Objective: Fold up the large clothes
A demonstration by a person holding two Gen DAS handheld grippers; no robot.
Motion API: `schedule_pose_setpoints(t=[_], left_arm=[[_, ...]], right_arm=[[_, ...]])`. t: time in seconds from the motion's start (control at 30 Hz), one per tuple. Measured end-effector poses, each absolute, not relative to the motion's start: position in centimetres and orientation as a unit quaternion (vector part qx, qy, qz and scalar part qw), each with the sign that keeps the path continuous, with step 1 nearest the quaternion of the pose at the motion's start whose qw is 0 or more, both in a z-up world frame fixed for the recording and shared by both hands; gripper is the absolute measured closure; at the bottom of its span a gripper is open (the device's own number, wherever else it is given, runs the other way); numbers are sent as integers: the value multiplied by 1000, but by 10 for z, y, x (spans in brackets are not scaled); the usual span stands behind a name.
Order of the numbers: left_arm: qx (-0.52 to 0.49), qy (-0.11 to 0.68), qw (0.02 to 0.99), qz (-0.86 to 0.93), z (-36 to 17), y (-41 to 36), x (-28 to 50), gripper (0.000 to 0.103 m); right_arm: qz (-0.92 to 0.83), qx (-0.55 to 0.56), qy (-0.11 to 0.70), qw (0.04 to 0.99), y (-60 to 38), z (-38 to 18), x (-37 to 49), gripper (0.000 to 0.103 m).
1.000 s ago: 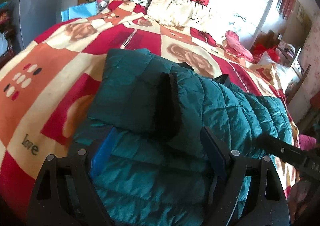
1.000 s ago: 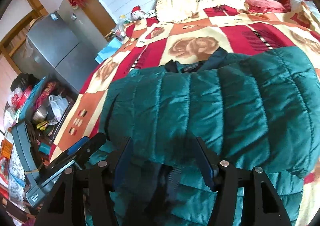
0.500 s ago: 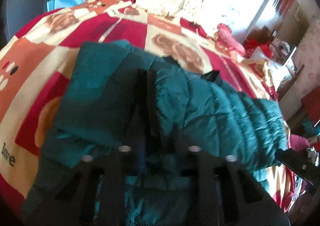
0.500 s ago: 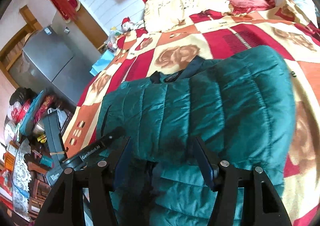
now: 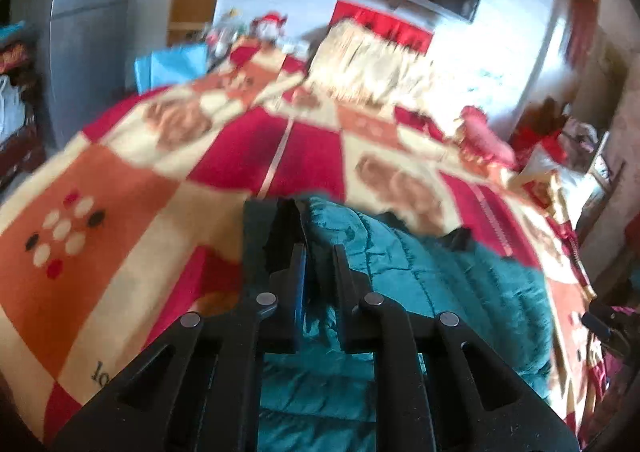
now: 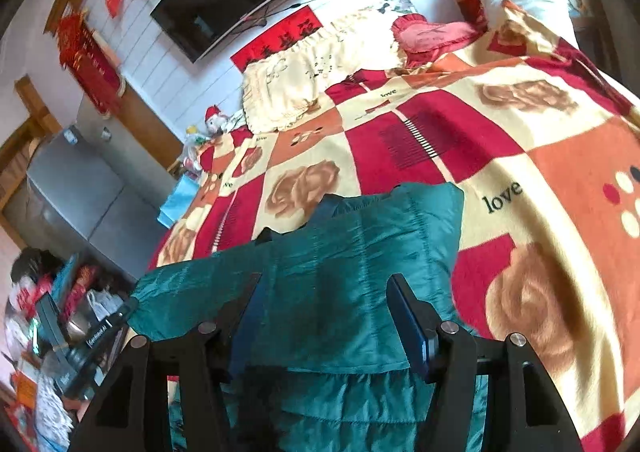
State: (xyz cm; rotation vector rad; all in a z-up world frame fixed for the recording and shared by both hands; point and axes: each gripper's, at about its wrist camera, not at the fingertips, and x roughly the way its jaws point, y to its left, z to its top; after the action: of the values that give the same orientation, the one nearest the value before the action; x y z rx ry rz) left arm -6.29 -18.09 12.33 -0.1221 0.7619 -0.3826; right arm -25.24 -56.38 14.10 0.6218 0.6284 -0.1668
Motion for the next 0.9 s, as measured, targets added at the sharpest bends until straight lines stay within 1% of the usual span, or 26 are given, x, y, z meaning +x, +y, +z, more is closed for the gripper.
schedule_pose_setpoints(t=[0.1,0.2,0.3,0.4,0.47,0.53,0.57,0.6,0.7,0.8,0.9], left_arm=[[-45,392,902,-173,98,-181,-61,92],[-35,413,894,-169,76,-185,-60,92],[-50,430,881,-190,70,-183,-57,90],[-68,439,875,-192,79,-174,-55,86],[-74,431,880,-187,90,-167,-57,73],[-88,397,897,-172,105,-159,-64,38],[-94,377,906,-168,112,-157,-68,33],[-95,356,915,-166,117,-158,-72,30],[-51,337,925,-167,121,-175,-70,30],[18,350,923,-156,103,-203,-58,30],[49,379,912,-151,79,-223,-46,30]], right_arm=[[-78,281,329,898,-555,126,-234,43],[-77,256,366,891,-542,100,-207,43],[-97,213,429,873,-534,61,-179,43],[-105,181,438,874,-533,50,-173,43],[-112,186,437,873,-537,58,-178,43],[-123,192,415,881,-542,73,-188,43],[-129,190,402,887,-543,82,-194,43],[-133,184,391,892,-544,92,-198,43],[-136,167,376,901,-543,114,-199,43],[-117,146,384,904,-537,121,-185,43],[-92,107,418,898,-526,106,-162,43]])
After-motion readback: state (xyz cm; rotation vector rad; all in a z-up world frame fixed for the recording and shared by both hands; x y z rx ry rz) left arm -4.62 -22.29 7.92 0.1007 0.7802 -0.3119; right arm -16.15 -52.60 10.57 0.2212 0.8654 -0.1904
